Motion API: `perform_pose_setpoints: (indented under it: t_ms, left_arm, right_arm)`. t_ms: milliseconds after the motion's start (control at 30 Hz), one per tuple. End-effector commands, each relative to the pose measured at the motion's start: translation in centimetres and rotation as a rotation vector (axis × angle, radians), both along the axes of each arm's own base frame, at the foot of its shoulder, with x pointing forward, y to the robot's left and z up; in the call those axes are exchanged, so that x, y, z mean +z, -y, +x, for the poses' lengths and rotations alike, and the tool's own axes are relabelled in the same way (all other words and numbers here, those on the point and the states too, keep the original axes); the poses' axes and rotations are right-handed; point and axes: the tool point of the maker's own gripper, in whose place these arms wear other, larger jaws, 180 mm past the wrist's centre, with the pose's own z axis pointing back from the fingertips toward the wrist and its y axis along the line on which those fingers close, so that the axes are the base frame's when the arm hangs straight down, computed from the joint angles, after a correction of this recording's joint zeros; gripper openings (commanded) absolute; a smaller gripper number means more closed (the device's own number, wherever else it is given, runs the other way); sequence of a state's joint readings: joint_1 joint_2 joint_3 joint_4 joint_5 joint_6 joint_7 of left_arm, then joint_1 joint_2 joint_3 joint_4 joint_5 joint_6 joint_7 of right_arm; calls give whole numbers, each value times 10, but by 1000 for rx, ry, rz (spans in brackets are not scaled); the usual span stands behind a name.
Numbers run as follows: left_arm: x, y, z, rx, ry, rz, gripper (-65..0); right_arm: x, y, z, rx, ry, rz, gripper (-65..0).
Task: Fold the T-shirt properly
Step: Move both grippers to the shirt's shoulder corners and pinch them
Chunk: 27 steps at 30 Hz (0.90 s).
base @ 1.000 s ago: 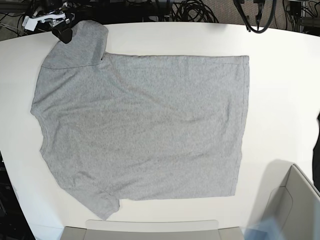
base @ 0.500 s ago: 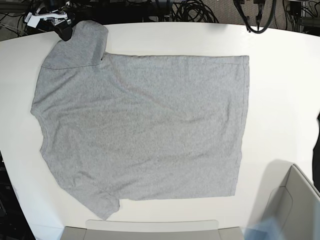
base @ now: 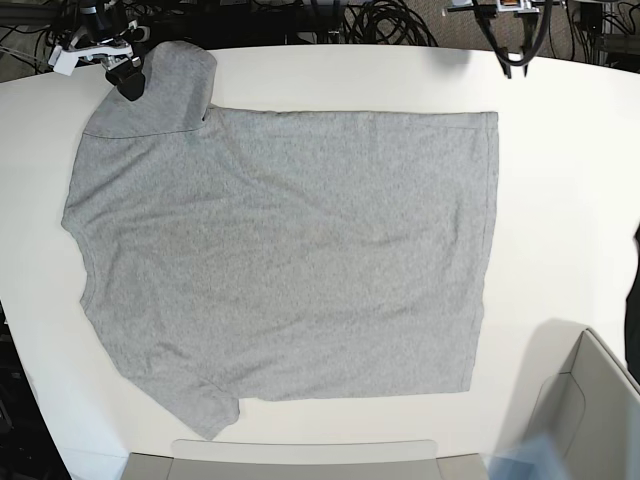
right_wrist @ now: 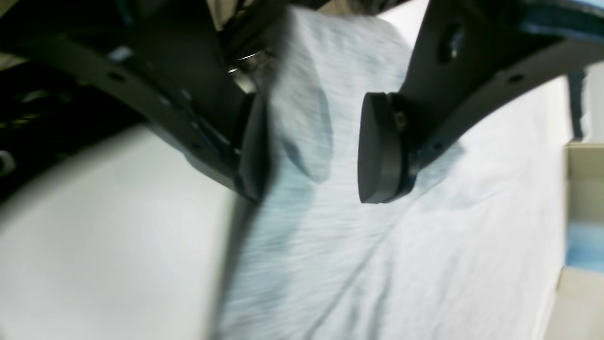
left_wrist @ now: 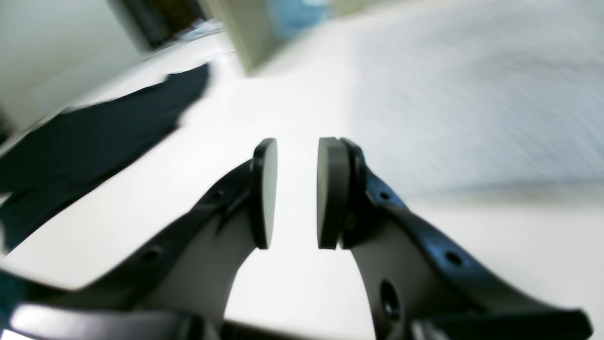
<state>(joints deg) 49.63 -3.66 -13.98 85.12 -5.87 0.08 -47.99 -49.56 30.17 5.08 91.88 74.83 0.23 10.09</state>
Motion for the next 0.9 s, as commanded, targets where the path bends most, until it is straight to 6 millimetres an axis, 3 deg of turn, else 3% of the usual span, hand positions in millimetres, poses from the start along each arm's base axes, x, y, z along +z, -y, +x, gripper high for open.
perform_pose_setpoints:
  t_ms: [0, 133, 267, 367, 567, 867]
  left_arm:
    - [17, -6, 6, 18, 43, -3, -492]
    - [31, -29, 24, 98, 9, -214, -492]
    - [36, -26, 42, 55, -63, -452, -492]
    - [27, -22, 58, -4, -168, -566, -492]
    - [-7, -16, 91, -82, -494, -616, -432]
    - [-12, -45, 104, -32, -677, -609, -425]
  right_arm:
    - [-11, -6, -13, 33, -82, 18, -352]
    - [-12, -13, -13, 29, -80, 40, -352]
    - [-12, -13, -13, 31, -79, 40, -352]
    - [-12, -13, -14, 30, -82, 39, -352]
    - [-13, -13, -16, 29, -88, 39, -352]
    - [-14, -13, -16, 30, -88, 40, -352]
